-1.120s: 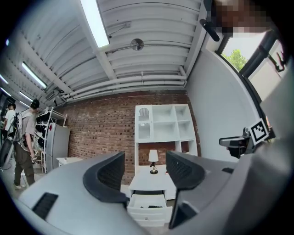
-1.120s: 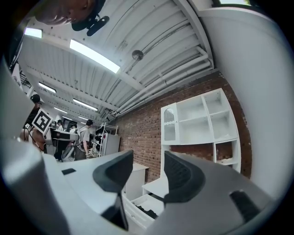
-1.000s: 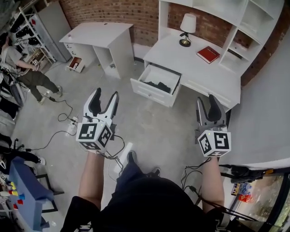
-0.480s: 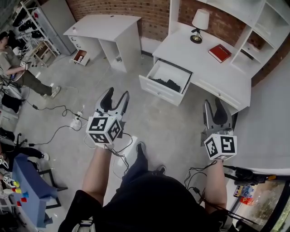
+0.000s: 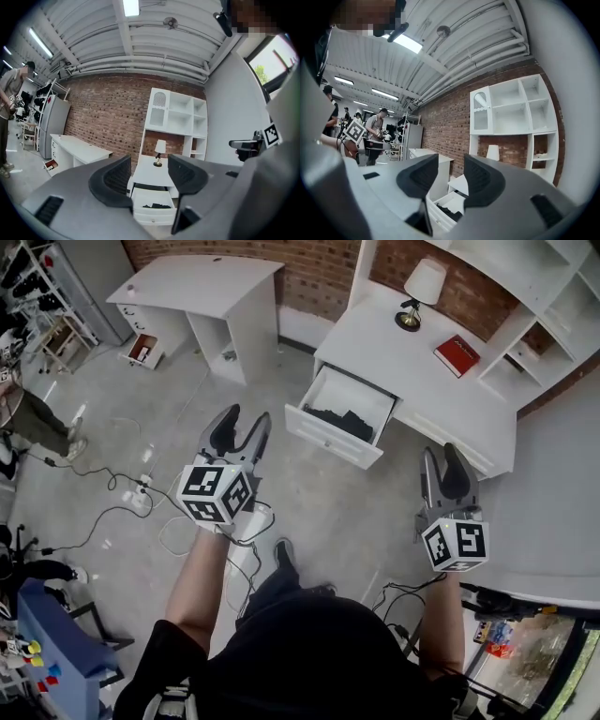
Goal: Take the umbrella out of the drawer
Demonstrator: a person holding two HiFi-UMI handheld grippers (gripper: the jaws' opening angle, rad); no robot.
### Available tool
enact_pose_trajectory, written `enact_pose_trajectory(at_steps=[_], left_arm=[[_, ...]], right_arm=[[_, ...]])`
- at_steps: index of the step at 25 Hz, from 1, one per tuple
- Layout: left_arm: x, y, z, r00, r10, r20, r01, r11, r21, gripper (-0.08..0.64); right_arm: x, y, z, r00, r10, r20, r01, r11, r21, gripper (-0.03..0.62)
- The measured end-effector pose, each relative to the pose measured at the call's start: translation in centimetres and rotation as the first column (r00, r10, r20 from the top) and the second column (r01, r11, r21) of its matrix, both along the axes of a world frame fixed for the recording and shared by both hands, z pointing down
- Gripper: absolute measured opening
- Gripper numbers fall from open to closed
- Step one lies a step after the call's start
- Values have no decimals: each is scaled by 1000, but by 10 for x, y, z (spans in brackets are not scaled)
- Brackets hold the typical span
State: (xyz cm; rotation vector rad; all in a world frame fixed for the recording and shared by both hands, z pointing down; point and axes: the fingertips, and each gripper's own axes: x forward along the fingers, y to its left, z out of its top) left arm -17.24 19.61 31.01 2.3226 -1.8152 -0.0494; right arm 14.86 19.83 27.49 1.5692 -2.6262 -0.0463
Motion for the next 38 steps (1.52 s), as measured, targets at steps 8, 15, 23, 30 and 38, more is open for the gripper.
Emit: enact_pose_trajectory(at_steps=[8, 15, 23, 30, 38], left_arm=[[-36, -50, 12, 997, 56, -47, -57, 998, -15, 241], [-71, -65, 18, 995, 54, -81, -56, 998, -20, 241], [-67, -85, 35, 994, 62, -92, -67, 996, -52, 241], [-75, -117, 19, 999, 1, -40, -3, 1000, -29, 241], [-51, -190, 8, 999, -50, 7, 51, 999, -17, 241]], right_arm=[[-37, -43, 0, 998, 63, 1, -63, 998, -15, 153], [-73, -63, 3, 998, 56, -1, -56, 998, -31, 153], [-72, -89, 18, 998, 56, 28, -54, 997, -61, 153], [-84, -144, 20, 997, -15, 76, 18, 999, -46, 153], [-52, -230, 28, 994, -46, 95, 50, 998, -45, 153]])
